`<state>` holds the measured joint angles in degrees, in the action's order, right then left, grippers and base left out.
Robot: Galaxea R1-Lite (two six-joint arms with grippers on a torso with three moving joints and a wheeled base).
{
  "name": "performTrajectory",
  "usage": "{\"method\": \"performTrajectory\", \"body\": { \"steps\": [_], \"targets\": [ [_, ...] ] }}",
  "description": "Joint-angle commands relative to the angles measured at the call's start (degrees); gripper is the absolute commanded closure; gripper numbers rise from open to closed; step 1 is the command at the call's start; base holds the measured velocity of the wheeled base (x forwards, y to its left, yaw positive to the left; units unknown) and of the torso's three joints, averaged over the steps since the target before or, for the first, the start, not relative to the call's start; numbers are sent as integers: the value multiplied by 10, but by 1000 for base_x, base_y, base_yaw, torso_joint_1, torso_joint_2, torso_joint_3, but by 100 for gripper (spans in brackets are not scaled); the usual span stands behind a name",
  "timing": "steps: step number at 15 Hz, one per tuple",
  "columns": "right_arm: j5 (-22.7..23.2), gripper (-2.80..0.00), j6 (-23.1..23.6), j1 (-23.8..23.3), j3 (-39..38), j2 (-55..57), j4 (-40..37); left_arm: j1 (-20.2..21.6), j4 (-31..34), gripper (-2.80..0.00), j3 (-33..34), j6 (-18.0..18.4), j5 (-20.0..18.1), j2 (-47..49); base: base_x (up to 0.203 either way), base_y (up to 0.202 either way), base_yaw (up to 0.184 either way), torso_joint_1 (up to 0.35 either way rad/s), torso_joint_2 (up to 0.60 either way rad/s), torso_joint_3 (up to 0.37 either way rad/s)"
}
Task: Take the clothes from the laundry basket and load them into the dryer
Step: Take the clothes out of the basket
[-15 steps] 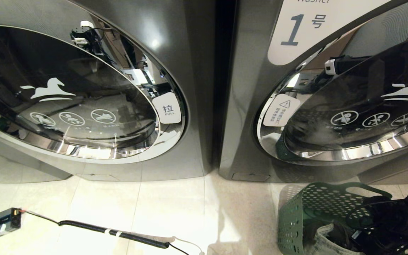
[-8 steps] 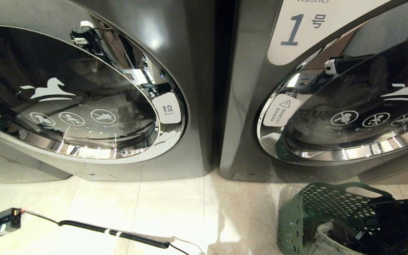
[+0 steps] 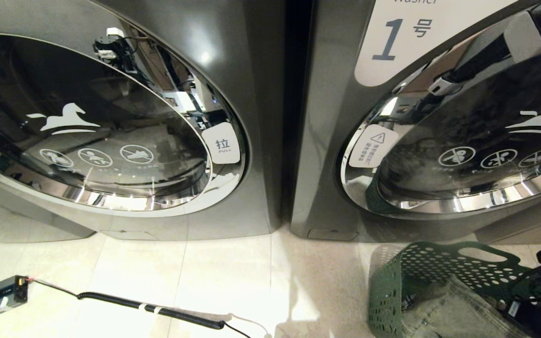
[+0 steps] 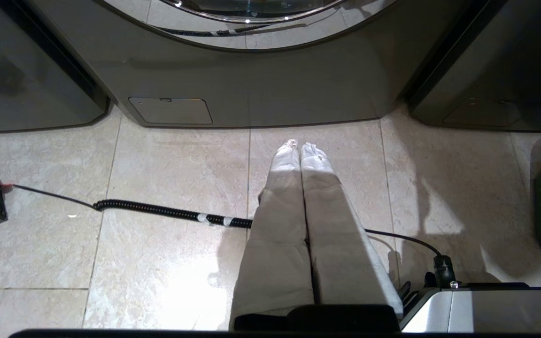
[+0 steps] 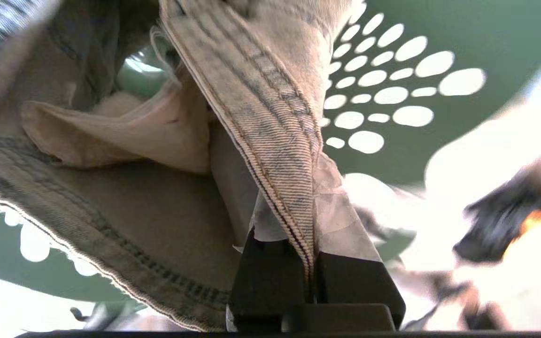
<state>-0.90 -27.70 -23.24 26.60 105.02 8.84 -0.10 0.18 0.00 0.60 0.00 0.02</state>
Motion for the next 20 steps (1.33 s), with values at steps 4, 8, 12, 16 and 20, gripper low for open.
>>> {"method": "performTrajectory", "body": {
  "steps": [4,8,12,16,20],
  "targets": [
    [-30,0,62,3,-100,-359,20,0,0,0,0,-1,0,0,0,0,0,0,0,0],
    [-71,0,165,68,-148,-635,5,0,0,0,0,0,0,1,0,0,0,0,0,0],
    [-65,0,281,159,-192,-837,-11,0,0,0,0,-1,0,0,0,0,0,0,0,0],
    [-13,0,323,217,-267,-959,-33,0,0,0,0,-1,0,0,0,0,0,0,0,0],
    [19,0,322,228,-269,-1051,-67,0,-1,0,0,-1,0,0,0,0,0,0,0,0]
  ]
}}
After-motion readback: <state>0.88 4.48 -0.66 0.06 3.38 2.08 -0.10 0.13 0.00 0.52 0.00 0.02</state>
